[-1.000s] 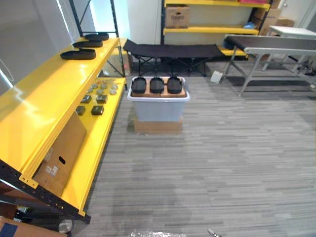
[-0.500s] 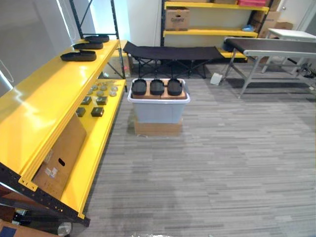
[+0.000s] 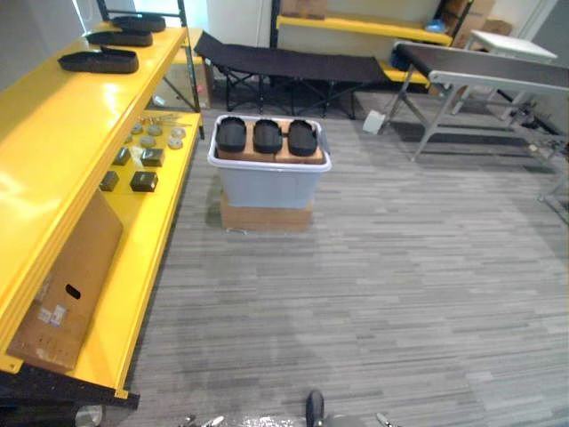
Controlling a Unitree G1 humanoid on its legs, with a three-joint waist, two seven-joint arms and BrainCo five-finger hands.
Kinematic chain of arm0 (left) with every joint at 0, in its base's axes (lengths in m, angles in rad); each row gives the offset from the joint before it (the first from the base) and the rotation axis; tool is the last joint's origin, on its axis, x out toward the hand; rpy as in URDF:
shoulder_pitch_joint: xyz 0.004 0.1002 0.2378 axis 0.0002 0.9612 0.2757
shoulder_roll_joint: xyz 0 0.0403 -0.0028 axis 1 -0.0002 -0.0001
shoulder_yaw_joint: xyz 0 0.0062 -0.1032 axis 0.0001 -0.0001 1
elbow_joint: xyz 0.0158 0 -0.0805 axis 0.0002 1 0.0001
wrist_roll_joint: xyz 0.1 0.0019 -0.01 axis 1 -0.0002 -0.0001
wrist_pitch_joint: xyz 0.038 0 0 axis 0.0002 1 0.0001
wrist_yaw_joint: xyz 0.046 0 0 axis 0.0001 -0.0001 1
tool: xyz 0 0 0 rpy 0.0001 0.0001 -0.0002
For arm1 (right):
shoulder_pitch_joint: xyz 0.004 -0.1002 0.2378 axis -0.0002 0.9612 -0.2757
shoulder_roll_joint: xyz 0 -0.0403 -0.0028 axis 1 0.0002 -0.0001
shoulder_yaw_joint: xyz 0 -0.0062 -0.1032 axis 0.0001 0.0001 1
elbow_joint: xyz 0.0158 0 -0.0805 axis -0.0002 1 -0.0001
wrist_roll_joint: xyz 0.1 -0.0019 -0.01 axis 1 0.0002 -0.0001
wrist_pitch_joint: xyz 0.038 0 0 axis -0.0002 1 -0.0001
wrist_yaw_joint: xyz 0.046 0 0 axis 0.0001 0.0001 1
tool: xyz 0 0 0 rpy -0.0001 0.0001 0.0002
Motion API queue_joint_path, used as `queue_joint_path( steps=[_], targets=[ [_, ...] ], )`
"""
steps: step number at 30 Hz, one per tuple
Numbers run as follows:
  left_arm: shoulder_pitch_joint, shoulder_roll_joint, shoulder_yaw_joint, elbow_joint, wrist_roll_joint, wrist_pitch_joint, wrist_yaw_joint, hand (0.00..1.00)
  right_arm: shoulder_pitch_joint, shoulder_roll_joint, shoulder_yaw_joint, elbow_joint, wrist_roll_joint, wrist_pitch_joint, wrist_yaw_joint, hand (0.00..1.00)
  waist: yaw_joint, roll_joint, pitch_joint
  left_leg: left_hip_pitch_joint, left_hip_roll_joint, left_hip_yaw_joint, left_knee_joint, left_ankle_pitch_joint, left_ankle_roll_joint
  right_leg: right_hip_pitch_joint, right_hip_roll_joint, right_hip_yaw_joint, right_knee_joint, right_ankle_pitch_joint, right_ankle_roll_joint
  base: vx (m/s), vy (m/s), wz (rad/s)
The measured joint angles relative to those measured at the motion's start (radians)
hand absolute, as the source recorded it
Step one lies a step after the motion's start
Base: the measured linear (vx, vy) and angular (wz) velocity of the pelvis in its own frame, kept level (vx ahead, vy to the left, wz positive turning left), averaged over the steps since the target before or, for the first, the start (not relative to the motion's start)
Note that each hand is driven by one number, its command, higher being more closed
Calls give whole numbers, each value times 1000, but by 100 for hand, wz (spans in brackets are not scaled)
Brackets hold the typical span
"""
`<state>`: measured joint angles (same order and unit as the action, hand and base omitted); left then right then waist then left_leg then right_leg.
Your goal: Walk over and take plastic housings, then place them on the shelf
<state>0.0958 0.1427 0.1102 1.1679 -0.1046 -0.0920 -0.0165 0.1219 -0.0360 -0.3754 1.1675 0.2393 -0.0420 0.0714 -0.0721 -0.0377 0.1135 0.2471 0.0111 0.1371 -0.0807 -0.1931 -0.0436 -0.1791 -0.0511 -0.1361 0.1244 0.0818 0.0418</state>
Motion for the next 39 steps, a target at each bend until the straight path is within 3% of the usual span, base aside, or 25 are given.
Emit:
queue_joint_path(
  steps=[1,4,7,9,11,14,15,16,17,19,20,22,23,24,25,26,27,29,31,32,33,34,35,37,39],
  targets=[
    [2,-27,7,-5,-4,-1,-1,0,4,-14,-24,1,-4,0,2,0,-1,38,-11,-3,40,-17,41,-29,-19,-14,26,-19,55,-46,-20,386,-149,25],
    [-18,-61,80,-19,-15,-7,-1,0,9,-12,-35,6,-18,0,13,0,7,42,-16,-124,72,-57,340,-76,-87,15,42,-35,75,-121,-50,420,-228,9],
    [-19,-131,199,-40,-57,-11,-7,0,13,-32,-63,12,-16,0,15,0,22,85,24,-319,148,-94,919,-64,-149,190,91,-36,-4,-145,-86,439,-162,-5],
    [-21,-136,229,-51,-58,-15,-6,0,11,-30,-76,19,-16,0,14,0,34,82,31,-375,178,-24,1008,-81,-118,292,85,-25,-62,-153,-97,433,-69,-7],
    [-23,-143,254,-62,-82,-19,-6,0,-6,-30,-78,19,-14,-1,14,0,47,77,32,-440,168,29,927,-103,-88,339,56,-9,-85,-163,-97,317,18,-24],
    [-28,-150,269,-83,-86,-31,-6,0,-45,-22,-106,13,5,-2,14,0,65,66,39,-520,81,12,542,-63,-70,367,-19,12,-86,-215,-37,274,142,-21],
    [-28,-151,267,-85,-86,-32,-6,0,-46,-21,-103,9,5,-3,14,0,66,68,40,-528,59,-14,381,27,-58,386,-35,6,-87,-243,-17,297,212,9],
    [-27,-150,267,-86,-85,-33,-6,0,-43,-19,-97,7,5,-3,14,0,75,68,39,-528,55,-16,370,94,-56,396,-41,8,-90,-263,-19,386,293,-1],
    [-27,-146,267,-86,-85,-34,-6,0,-43,-16,-82,0,9,-3,13,0,88,51,33,-532,33,-18,385,148,-15,399,-54,23,-81,-297,-14,449,306,-7],
    [-32,-106,270,-83,-80,-32,-6,0,-62,12,-49,1,10,-3,15,0,83,9,36,-542,-3,-15,426,100,55,409,-86,28,-67,-289,-11,430,226,5],
    [-32,-79,272,-71,-76,-30,-6,0,-62,38,-29,1,10,-2,16,0,87,-32,34,-530,-18,-14,439,72,84,403,-104,55,-25,-268,10,443,212,7],
    [-24,-63,272,-58,-74,-25,-5,0,-63,47,-21,2,9,-2,16,0,102,-49,30,-484,-15,1,431,33,92,344,-104,107,145,-261,25,428,220,-19],
    [-13,-62,266,-55,-75,-14,-5,0,-64,42,-12,0,2,-3,18,0,110,-39,37,-417,-4,14,404,11,85,259,-105,132,369,-221,159,430,198,-27],
    [-3,-55,255,-48,-75,-7,-5,0,-64,41,-13,-6,3,-6,21,0,101,-35,41,-342,-3,10,377,-1,82,179,-104,138,597,-187,239,446,182,-16],
    [0,-52,244,-47,-76,-3,-4,0,-65,39,-11,-13,3,-6,22,0,95,-35,41,-304,-4,8,360,-4,83,147,-107,132,685,-190,234,567,154,23],
    [-3,-37,182,-48,-76,-1,0,0,-65,31,16,-24,1,-7,22,0,85,-30,43,-196,-5,-8,292,-4,84,89,-107,68,791,-235,158,472,92,41],
    [-17,-33,157,-48,-76,-1,0,0,-64,28,25,-33,0,-11,22,0,74,-27,43,-151,-1,-24,260,-4,83,71,-105,18,756,-277,89,445,62,53],
    [-50,-36,140,-61,-86,-5,2,0,-64,30,36,-51,0,-19,23,0,60,-24,43,-117,5,-51,238,-13,67,34,-90,-50,534,-321,45,309,-29,63],
    [-68,-44,128,-91,-86,-15,7,0,-64,29,46,-61,2,-20,26,0,56,-24,43,-99,6,-71,226,-33,37,-4,-75,-44,255,-275,36,325,-98,52],
    [-78,-44,110,-98,-86,-20,14,0,-65,28,48,-64,4,-21,29,0,53,-24,43,-87,10,-81,224,-48,21,-29,-72,-24,94,-186,27,363,-191,43],
    [-80,-46,104,-99,-87,-22,15,0,-65,25,49,-67,4,-21,31,0,52,-21,43,-81,16,-87,224,-59,11,-36,-73,-18,51,-127,32,399,-226,48],
    [-80,-46,102,-99,-89,-25,16,0,-60,24,55,-68,3,-20,33,0,52,-25,41,-51,21,-103,221,-82,-15,-29,-73,-15,12,-7,37,557,-339,14],
    [-72,-59,105,-83,-93,-25,23,0,-62,11,55,-67,2,-21,35,0,62,4,34,-17,58,-102,208,-97,-33,-24,-32,-23,45,18,10,460,-283,5],
    [-53,-116,113,-71,-92,-27,27,0,-63,-20,61,-62,0,-21,36,0,60,62,14,-11,113,-99,211,-92,-42,-26,23,-29,70,-36,-24,488,-266,-20],
    [-51,-134,116,-44,-90,-28,30,0,-64,-24,62,-61,0,-20,36,0,58,70,12,-12,123,-102,224,-77,-56,-20,38,-28,72,-54,-32,311,-151,-19]
  ],
)
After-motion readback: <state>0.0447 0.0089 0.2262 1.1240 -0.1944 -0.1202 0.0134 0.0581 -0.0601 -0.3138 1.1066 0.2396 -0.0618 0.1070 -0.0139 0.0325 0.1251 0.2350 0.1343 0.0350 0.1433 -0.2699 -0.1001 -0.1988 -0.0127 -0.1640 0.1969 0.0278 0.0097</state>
